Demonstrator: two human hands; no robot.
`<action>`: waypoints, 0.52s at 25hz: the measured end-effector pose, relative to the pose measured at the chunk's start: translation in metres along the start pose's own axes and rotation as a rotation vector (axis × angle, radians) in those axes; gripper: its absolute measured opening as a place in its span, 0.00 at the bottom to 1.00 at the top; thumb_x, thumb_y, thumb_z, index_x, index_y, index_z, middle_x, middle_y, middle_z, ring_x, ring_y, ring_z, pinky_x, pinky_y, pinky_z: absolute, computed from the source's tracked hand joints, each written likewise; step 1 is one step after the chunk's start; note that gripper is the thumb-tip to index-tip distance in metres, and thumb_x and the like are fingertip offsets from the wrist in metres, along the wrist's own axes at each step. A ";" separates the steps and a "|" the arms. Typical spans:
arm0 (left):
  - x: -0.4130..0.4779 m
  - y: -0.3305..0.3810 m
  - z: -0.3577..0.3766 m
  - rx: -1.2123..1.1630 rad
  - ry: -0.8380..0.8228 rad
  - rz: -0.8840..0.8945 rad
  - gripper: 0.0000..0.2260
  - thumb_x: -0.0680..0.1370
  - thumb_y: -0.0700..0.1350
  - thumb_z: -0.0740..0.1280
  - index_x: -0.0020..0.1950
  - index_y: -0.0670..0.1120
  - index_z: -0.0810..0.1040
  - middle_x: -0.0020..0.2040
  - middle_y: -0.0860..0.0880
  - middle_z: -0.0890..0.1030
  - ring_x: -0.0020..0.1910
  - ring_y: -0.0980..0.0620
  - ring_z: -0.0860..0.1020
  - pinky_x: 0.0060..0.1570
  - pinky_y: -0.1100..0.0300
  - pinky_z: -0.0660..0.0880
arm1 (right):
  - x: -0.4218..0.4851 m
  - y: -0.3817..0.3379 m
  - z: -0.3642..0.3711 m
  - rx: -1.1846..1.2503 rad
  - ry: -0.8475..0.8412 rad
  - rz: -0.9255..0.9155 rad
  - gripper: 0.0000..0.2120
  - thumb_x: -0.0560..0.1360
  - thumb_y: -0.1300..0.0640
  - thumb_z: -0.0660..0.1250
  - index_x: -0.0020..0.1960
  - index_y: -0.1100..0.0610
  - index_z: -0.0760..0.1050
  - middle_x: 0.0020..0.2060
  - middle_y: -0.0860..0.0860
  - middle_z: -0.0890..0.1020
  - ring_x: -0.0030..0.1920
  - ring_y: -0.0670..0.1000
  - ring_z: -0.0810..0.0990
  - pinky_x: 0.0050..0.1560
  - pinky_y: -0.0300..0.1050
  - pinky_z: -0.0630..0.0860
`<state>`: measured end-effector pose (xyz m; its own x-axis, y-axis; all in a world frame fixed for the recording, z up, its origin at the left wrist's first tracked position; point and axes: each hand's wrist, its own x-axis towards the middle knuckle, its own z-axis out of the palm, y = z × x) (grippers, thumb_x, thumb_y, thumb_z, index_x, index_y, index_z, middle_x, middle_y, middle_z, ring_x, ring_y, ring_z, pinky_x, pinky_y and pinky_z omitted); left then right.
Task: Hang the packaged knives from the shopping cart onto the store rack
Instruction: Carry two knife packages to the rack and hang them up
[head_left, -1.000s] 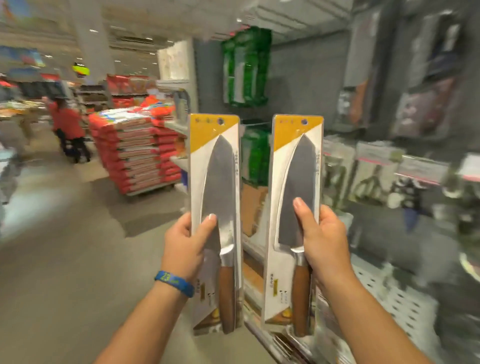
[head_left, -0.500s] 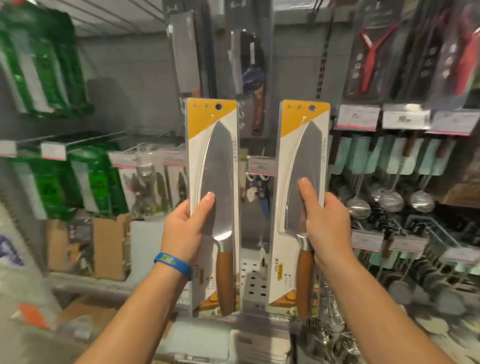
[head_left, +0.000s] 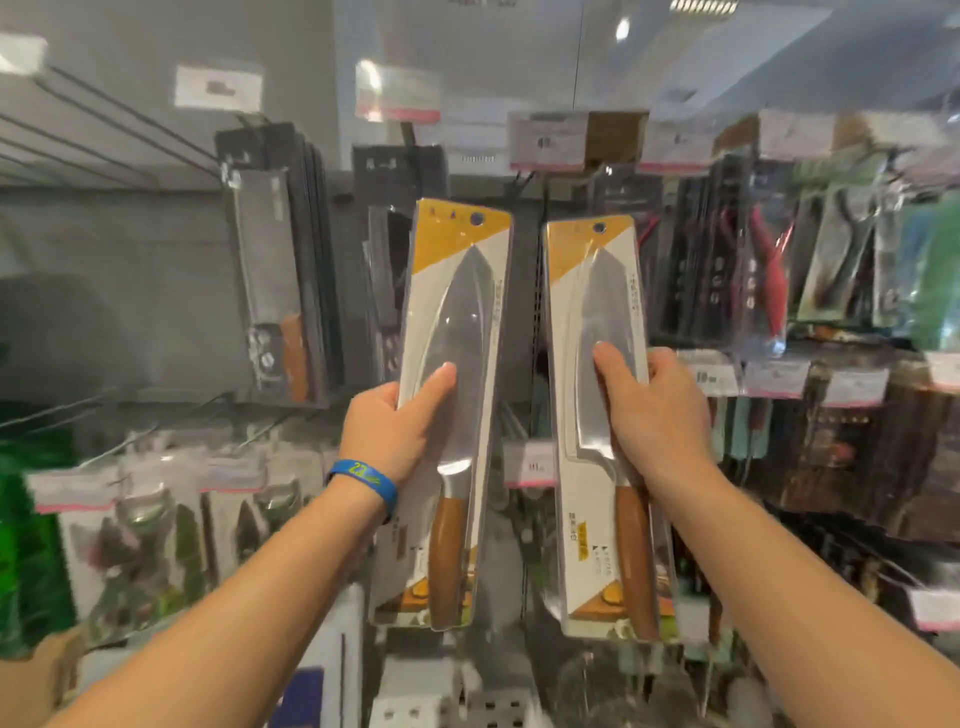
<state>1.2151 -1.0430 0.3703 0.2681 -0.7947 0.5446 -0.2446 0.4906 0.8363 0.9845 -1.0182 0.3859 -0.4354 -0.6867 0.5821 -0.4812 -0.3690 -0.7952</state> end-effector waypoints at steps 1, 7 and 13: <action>0.014 0.006 0.010 0.016 0.014 0.025 0.27 0.72 0.60 0.73 0.21 0.47 0.68 0.20 0.55 0.66 0.21 0.60 0.62 0.21 0.65 0.61 | 0.021 -0.006 0.000 -0.022 0.015 -0.016 0.18 0.75 0.32 0.63 0.45 0.47 0.74 0.42 0.44 0.81 0.40 0.44 0.79 0.34 0.43 0.69; 0.089 0.028 0.056 0.141 0.119 0.017 0.32 0.71 0.69 0.68 0.23 0.48 0.59 0.17 0.53 0.61 0.20 0.55 0.61 0.21 0.61 0.59 | 0.110 -0.011 0.010 -0.200 -0.027 -0.111 0.26 0.75 0.29 0.60 0.51 0.52 0.76 0.45 0.49 0.82 0.43 0.53 0.79 0.36 0.45 0.69; 0.115 0.000 0.085 0.142 0.223 -0.026 0.31 0.69 0.72 0.67 0.26 0.48 0.60 0.22 0.53 0.62 0.24 0.54 0.61 0.29 0.56 0.59 | 0.148 0.013 0.015 -0.234 -0.084 -0.139 0.27 0.76 0.27 0.59 0.53 0.51 0.75 0.42 0.45 0.80 0.40 0.47 0.78 0.33 0.43 0.67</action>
<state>1.1668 -1.1645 0.4274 0.4707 -0.7002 0.5368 -0.3592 0.4036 0.8415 0.9249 -1.1336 0.4588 -0.2930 -0.6924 0.6593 -0.6986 -0.3157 -0.6420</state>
